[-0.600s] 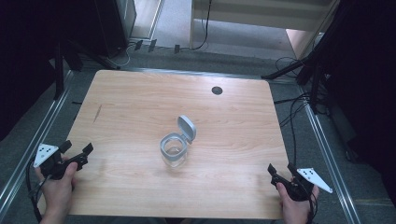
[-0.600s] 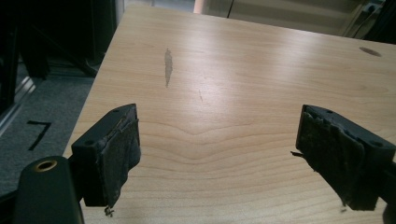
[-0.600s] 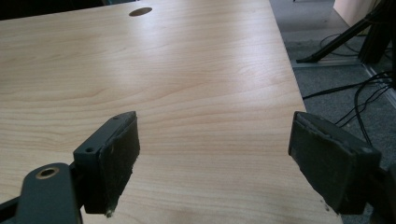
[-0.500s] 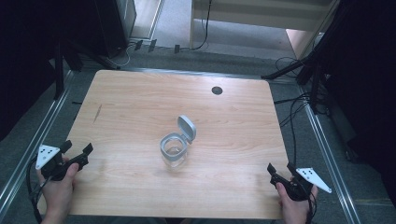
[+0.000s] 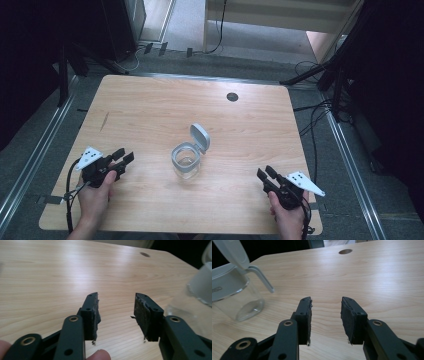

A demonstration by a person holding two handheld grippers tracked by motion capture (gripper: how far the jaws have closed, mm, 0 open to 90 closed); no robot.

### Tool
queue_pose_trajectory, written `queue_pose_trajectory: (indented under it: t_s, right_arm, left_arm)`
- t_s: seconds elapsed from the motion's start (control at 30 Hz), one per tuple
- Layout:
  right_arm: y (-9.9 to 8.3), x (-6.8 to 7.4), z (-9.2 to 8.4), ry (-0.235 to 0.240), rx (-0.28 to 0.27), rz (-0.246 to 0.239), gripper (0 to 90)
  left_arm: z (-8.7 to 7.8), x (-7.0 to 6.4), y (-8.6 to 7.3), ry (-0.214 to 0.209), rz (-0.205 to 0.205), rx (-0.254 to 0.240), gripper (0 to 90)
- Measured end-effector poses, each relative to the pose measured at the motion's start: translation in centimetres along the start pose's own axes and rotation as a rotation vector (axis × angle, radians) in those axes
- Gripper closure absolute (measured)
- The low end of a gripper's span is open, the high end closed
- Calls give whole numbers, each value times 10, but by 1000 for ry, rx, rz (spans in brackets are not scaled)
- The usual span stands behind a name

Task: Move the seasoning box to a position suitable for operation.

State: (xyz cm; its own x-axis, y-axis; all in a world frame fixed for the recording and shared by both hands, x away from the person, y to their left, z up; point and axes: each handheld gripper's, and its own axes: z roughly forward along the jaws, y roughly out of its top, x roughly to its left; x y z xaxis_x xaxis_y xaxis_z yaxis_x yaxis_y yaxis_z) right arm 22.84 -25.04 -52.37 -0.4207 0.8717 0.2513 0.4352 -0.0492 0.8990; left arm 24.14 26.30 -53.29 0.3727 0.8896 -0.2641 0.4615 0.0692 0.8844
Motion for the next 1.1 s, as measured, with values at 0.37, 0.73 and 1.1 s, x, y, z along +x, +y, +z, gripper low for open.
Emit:
queue_pose_trajectory:
  t_s: [0.37,0.73,1.1]
  right_arm:
    - [4,59,39,118,42,0,816]
    - [-3,121,79,170,99,16,900]
    - [0,143,91,126,77,32,900]
  left_arm:
    - [36,-39,15,-101,26,29,829]
    - [65,-68,19,-153,102,109,900]
    - [63,-74,20,-185,117,110,900]
